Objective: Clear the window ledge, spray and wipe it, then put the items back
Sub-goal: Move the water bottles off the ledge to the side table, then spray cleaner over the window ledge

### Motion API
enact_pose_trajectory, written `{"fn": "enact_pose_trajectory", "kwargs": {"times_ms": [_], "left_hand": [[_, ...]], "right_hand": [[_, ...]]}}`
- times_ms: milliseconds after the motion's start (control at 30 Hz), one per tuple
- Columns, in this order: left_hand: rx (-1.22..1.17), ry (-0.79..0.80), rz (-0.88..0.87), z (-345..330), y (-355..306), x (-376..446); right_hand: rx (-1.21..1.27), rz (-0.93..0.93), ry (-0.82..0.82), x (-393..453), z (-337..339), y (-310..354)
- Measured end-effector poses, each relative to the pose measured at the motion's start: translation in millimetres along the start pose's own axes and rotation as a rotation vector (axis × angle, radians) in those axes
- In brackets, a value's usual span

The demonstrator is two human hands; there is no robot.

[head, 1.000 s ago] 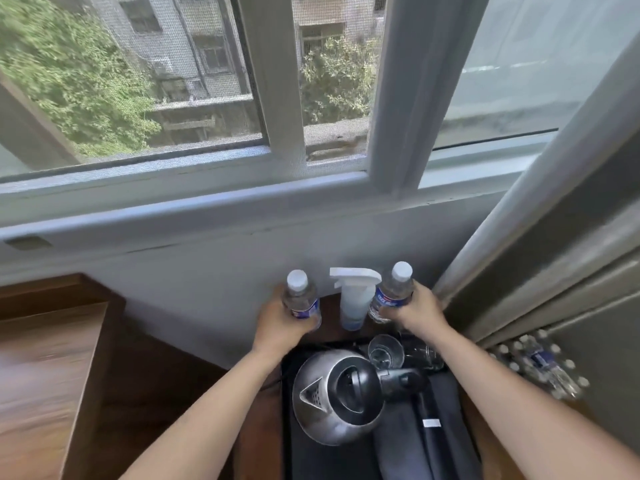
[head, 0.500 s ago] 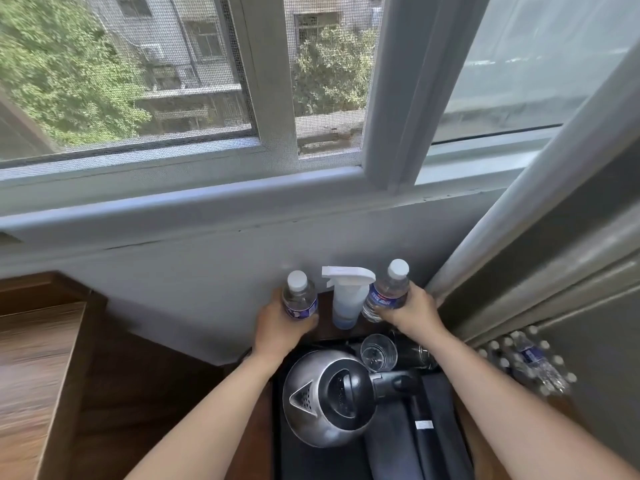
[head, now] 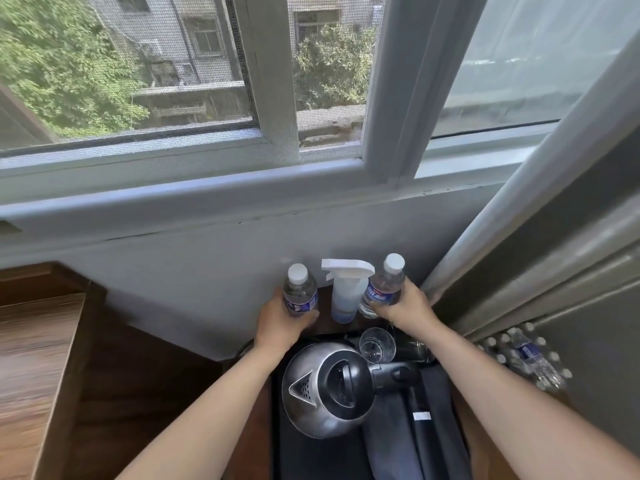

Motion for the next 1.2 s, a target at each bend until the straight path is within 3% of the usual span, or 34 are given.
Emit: {"fn": "enact_pose_trajectory", "kwargs": {"times_ms": [200, 333, 433, 533, 700, 767, 1200], "left_hand": [[-0.065, 0.068, 0.031, 10, -1, -15], [-0.045, 0.032, 0.040, 40, -8, -34], [-0.079, -0.029, 0.021, 63, -16, -47], [-0.097, -0.096, -0.023, 82, -30, -56], [-0.132, -0.161, -0.076, 100, -47, -67], [-0.147, -0.174, -0.085, 105, -47, -72], [-0.151, -0.189, -0.107, 123, -52, -92]], "right_hand": [[-0.041, 0.028, 0.060, -24, 15, 5], [-0.048, 0.133, -0.251, -61, 62, 25], [-0.067, 0.437, -0.470, -96, 86, 70], [-0.254, 0.663, -0.537, -114, 77, 118], [-0.777, 0.569, -0.330, -94, 28, 147], [-0.875, 0.525, -0.298, -88, 17, 149], [-0.880, 0.465, -0.267, -75, 7, 153]]}}
Point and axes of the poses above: each hand's wrist, its own x-axis towards the middle knuckle, its own z-axis out of the back of the hand, y = z × x, the point moved 8 cm from there along x, towards the middle knuckle, and after that the axes turned 14 degrees about -z, right-handed, at the moved point
